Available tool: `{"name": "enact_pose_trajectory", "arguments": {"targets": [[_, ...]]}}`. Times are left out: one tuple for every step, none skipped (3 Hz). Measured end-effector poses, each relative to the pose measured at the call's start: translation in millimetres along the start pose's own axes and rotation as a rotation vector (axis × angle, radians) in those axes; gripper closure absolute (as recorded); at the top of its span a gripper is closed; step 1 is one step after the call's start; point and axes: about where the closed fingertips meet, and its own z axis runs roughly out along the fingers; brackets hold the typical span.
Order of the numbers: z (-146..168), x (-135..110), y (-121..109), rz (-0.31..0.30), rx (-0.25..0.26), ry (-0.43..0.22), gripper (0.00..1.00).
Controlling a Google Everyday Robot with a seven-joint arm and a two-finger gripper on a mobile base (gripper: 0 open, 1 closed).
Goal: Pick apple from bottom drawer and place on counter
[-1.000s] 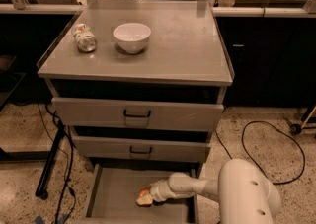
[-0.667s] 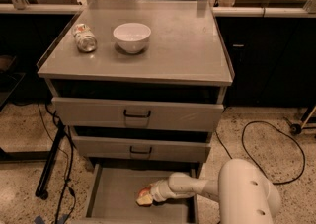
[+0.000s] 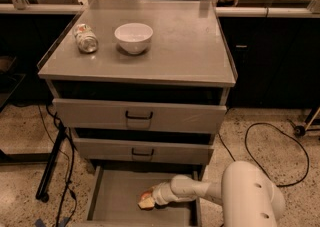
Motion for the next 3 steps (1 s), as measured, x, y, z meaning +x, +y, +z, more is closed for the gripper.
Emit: {"name": "enact_pose_trajectory", "arguments": {"targets": [[-8, -2, 5, 0.013, -0.003, -0.005, 1.00], [-63, -24, 21, 0.066, -0.002, -0.007, 1.00], [-63, -24, 21, 0.066, -0.002, -0.007, 1.00]]}}
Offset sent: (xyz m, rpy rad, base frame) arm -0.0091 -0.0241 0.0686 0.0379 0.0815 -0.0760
